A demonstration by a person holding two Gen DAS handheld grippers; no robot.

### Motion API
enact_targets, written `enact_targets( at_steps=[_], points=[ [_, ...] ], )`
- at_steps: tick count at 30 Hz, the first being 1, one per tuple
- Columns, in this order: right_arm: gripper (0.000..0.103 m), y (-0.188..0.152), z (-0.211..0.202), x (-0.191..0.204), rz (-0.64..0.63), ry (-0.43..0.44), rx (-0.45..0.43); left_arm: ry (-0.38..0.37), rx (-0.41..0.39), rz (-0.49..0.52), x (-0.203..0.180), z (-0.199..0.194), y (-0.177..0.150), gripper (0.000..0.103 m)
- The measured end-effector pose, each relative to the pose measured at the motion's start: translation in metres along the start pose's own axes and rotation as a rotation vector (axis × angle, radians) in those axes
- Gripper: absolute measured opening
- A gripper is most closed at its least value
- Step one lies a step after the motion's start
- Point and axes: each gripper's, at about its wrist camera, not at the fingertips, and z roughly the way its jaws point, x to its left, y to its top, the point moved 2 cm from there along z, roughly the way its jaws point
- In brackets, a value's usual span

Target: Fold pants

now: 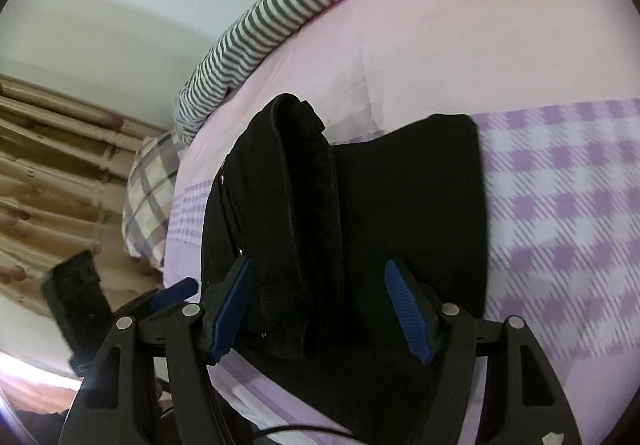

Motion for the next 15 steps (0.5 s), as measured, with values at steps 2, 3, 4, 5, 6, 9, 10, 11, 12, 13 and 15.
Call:
enact_targets(
  at_steps=[2,3,4,5,6,9,10,11,12,13,15],
  points=[
    [0.066,0.007,0.007,-0.003,-0.001,0.046,0.025,-0.010,0.033,-0.024,0.009,0.008,-0.006,0.044],
    [0.066,0.012,0.012,-0.006,0.007,0.048,0.027,-0.016,0.038,-0.026,0.010,0.008,-0.010,0.044],
    [0.066,0.014,0.015,-0.006,0.010,0.054,0.026,-0.027,0.053,-0.021,0.010,0.013,-0.014,0.044],
    [0.066,0.016,0.018,-0.006,0.007,0.063,0.032,-0.041,0.073,-0.020,0.009,0.019,-0.019,0.044],
    [0.066,0.018,0.026,-0.005,-0.001,0.068,0.055,-0.049,0.089,-0.016,0.009,0.021,-0.023,0.044],
    [0.066,0.018,0.037,0.001,-0.039,0.094,0.089,-0.035,0.085,0.015,0.006,0.025,-0.032,0.044],
    [0.065,0.018,0.040,0.004,-0.046,0.098,0.104,-0.034,0.082,0.024,0.005,0.025,-0.033,0.044],
    [0.064,0.016,0.043,0.007,-0.055,0.110,0.114,-0.037,0.081,0.020,0.005,0.025,-0.033,0.044],
    [0.062,0.014,0.046,0.010,-0.055,0.136,0.129,-0.047,0.080,0.012,0.007,0.024,-0.034,0.044],
    [0.059,0.011,0.049,0.013,-0.051,0.155,0.143,-0.053,0.080,0.006,0.008,0.026,-0.032,0.044],
    [0.044,0.008,0.051,0.016,-0.040,0.129,0.127,-0.070,0.078,-0.008,0.008,0.029,-0.029,0.045]
  ],
)
